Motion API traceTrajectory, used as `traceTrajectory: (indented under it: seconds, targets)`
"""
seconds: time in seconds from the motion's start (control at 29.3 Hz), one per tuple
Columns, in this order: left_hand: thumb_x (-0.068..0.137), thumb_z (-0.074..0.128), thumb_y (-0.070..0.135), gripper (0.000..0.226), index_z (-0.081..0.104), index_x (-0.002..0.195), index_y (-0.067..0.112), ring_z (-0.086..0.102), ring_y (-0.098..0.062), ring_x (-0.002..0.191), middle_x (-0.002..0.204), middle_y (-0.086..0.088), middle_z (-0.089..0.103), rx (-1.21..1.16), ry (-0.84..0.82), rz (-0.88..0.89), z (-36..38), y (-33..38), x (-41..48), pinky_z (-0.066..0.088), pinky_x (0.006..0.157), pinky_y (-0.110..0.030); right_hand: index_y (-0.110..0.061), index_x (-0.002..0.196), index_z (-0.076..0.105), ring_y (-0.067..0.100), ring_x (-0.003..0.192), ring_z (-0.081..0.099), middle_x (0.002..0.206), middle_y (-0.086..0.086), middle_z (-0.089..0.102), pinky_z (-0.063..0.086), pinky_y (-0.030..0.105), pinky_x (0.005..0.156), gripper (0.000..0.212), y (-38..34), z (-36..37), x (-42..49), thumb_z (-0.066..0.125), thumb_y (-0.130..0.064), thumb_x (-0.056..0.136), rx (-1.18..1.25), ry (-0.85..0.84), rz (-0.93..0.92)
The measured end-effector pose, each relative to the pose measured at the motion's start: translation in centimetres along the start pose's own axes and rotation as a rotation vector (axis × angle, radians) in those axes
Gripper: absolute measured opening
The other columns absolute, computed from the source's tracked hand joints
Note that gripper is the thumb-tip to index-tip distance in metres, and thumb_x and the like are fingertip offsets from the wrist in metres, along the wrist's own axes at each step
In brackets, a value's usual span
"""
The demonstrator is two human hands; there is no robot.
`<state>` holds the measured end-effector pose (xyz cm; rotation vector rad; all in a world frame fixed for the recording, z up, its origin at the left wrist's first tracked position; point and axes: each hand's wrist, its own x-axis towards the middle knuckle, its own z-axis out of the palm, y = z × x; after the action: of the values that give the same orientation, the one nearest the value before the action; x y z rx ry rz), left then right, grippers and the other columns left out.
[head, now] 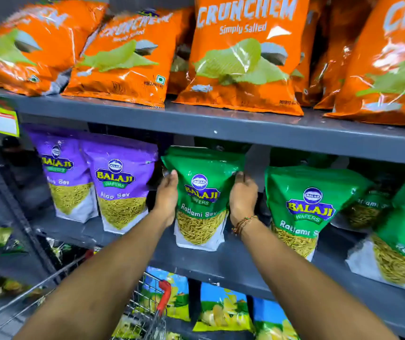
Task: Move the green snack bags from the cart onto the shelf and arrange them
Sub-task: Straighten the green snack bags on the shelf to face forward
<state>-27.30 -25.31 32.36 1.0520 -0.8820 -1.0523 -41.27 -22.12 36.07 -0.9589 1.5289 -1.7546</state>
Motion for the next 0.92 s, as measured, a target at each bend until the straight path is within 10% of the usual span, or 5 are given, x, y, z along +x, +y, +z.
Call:
traceTrajectory:
  seconds: [0.1,0.24,0.48,0.68,0.92]
  targets:
    - [0.09,0.052,0.015,0.013,0.053,0.078,0.019,0.049,-0.005,0.068,0.08,0.002,0.057,-0.074,0.054,-0.021,-0.7,0.8,1.3,0.04,0.059,-0.011,-0.014,0.072,0.055,0.019,0.073,0.043,0.068,0.004,0.051,0.03,0.026,0.054,0.027,0.4,0.0,1.0,0.041,-0.013,0.095,0.088,0.03,0.021]
    - [0.084,0.06,0.007,0.018,0.054,0.069,0.017,0.049,-0.008,0.071,0.075,-0.001,0.055,-0.169,0.028,0.0,-0.7,1.0,2.0,0.04,0.074,-0.02,-0.02,0.061,0.047,0.006,0.062,0.039,0.065,-0.006,0.046,0.034,0.006,0.052,0.036,0.3,-0.8,1.9,0.042,-0.007,0.094,0.286,0.105,0.081]
    - [0.091,0.048,0.014,0.023,0.057,0.111,0.008,0.055,-0.009,0.098,0.108,0.001,0.064,-0.104,-0.092,-0.071,-2.1,-1.6,1.4,0.045,0.082,-0.012,-0.002,0.139,0.037,0.004,0.119,0.036,0.128,-0.005,0.043,0.024,0.019,0.104,0.048,3.1,-1.6,-0.6,0.032,-0.029,0.099,0.278,-0.09,0.074]
    - [0.082,0.06,0.002,0.044,0.049,0.122,0.016,0.059,-0.006,0.1,0.106,0.011,0.068,0.171,-0.529,-0.17,-4.7,-6.8,-2.1,0.048,0.087,-0.017,-0.02,0.143,0.034,0.016,0.136,0.038,0.147,-0.002,0.042,0.028,0.039,0.117,0.053,10.8,-1.3,-3.8,0.019,-0.043,0.098,0.281,-0.334,0.307]
    - [0.08,0.061,0.005,0.041,0.052,0.118,0.015,0.054,-0.024,0.116,0.116,-0.007,0.063,0.075,-0.518,-0.241,-5.8,-8.0,-0.9,0.042,0.104,-0.043,-0.023,0.143,0.033,0.012,0.133,0.041,0.144,-0.005,0.044,0.034,0.03,0.105,0.053,12.0,0.6,-3.8,0.021,-0.046,0.097,0.257,-0.332,0.348]
